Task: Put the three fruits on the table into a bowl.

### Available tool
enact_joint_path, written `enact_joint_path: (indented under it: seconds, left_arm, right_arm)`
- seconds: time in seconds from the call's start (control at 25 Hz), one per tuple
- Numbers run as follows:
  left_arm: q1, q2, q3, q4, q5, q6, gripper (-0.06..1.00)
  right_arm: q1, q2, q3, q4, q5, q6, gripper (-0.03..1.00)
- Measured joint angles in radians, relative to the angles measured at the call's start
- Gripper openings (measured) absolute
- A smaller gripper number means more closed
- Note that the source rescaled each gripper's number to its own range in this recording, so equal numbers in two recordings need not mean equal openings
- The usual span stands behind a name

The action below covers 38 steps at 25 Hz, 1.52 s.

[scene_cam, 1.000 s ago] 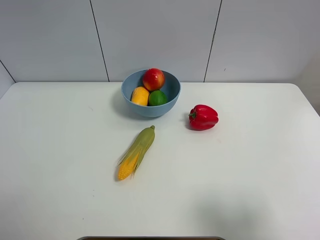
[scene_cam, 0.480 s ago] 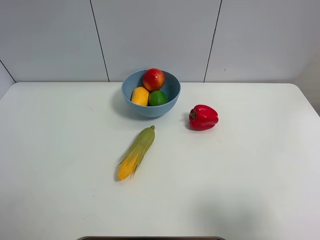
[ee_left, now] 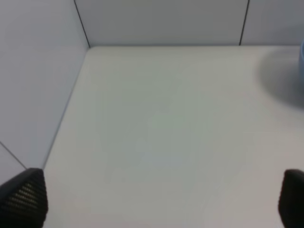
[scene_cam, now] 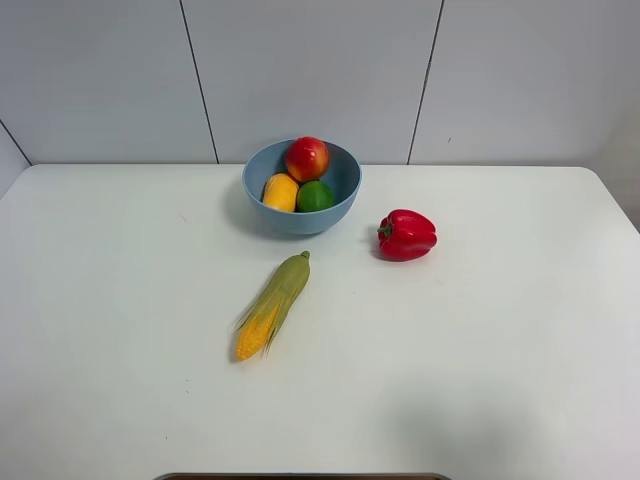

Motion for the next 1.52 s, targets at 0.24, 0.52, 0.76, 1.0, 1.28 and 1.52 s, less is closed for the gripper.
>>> enact_joint_path:
  seconds: [0.24, 0.52, 0.76, 1.0, 1.28, 1.52]
  left_arm:
    - [0.0, -0.167, 0.224, -0.009, -0.06, -0.057, 0.99]
    - [0.0, -0.325, 0.446, -0.024, -0.128, -0.11, 0.99]
    - [0.0, -0.328, 0.541, -0.028, -0.129, -0.12, 1.0]
    - [0.0, -0.328, 0.573, -0.03, -0.128, -0.12, 1.0]
    - [0.0, -0.328, 0.573, -0.032, -0.128, -0.12, 1.0]
    - [0.0, -0.328, 0.573, -0.032, -0.128, -0.12, 1.0]
  right_arm:
    - [0.0, 0.0, 0.0, 0.0, 0.0, 0.0, 1.0]
    - [0.0, 0.0, 0.0, 0.0, 0.0, 0.0, 1.0]
    - [0.0, 0.0, 0.0, 0.0, 0.0, 0.0, 1.0]
    - [0.0, 0.0, 0.0, 0.0, 0.0, 0.0, 1.0]
    - [0.0, 0.0, 0.0, 0.0, 0.0, 0.0, 1.0]
    - [0.0, 0.0, 0.0, 0.0, 0.0, 0.0, 1.0]
